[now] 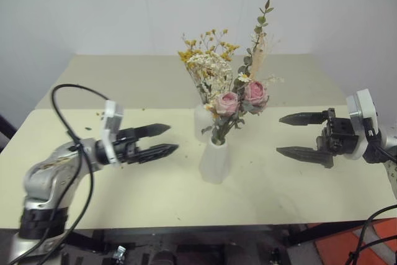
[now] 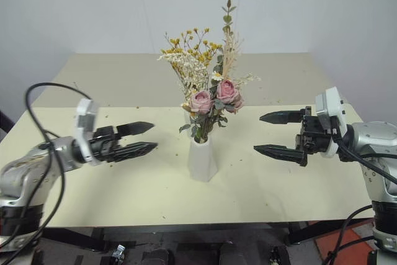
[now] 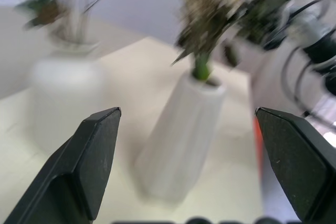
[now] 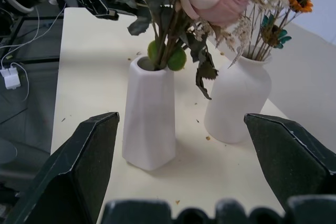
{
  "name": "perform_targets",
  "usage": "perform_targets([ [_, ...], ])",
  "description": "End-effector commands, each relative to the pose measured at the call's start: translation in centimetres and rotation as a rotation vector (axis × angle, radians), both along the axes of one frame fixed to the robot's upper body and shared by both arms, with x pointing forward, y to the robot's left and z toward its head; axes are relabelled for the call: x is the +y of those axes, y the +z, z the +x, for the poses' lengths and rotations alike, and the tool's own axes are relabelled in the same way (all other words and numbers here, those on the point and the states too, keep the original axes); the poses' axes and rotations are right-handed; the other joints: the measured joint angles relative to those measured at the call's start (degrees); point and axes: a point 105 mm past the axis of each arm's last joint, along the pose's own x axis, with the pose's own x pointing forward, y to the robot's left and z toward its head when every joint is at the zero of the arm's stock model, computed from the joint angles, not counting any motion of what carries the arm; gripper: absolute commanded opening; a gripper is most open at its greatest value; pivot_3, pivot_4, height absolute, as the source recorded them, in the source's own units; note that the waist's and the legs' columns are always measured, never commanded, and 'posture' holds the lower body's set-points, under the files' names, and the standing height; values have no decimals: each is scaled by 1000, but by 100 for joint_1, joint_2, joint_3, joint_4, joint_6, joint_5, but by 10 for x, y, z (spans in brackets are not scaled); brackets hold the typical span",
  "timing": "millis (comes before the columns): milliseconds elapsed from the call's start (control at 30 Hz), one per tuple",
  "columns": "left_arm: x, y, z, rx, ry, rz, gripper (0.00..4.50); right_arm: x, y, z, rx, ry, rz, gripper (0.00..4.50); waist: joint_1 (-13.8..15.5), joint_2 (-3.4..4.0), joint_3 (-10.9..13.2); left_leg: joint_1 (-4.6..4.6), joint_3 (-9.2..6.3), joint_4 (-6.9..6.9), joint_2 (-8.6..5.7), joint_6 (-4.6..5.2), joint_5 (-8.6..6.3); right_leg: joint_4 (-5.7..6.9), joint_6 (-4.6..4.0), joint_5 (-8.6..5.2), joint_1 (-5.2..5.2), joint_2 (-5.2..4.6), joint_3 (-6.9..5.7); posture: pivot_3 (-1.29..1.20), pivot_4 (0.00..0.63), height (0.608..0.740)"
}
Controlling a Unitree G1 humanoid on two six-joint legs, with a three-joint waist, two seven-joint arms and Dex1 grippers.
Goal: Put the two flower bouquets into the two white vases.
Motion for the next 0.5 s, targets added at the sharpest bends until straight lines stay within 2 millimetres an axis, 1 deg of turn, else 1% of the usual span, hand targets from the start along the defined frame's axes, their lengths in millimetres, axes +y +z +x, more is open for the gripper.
perform_targets([
  [33, 25, 18, -7, -97, 77, 43, 4475, -6, 8, -3, -30, -23, 9, 4500, 7, 0, 0, 0, 0, 0, 0, 0, 0, 1, 0, 0, 0, 0, 0, 0, 150, 740],
  [133, 42, 20, -17, -91, 112, 81, 4475, -10, 5, -4, -19, -49, 28, 4500, 10, 0, 0, 1, 1, 0, 0, 0, 0, 0, -1, -1, 2, -1, 0, 0, 150, 740],
  [200, 49, 21, -22, -86, 133, 100, 4475, -12, 2, -6, -13, -66, 35, 4500, 17, 1, 1, -1, 1, -1, 2, 0, 0, -1, -4, -3, 0, 0, -2, 0, 150, 740],
  [367, 54, 14, -36, -45, 126, 124, 4475, -22, -1, -6, -12, -156, 73, 4500, 22, 1, 1, 1, 2, -1, 2, 0, -1, -1, -5, -3, 1, -2, -2, 0, 150, 740],
  [500, 53, 12, -39, -38, 129, 118, 4475, -27, -3, -11, -2, -190, 68, 4500, 23, 1, 1, 2, 3, -2, 3, 0, -1, 1, -15, -9, -1, -1, -1, 0, 150, 740],
])
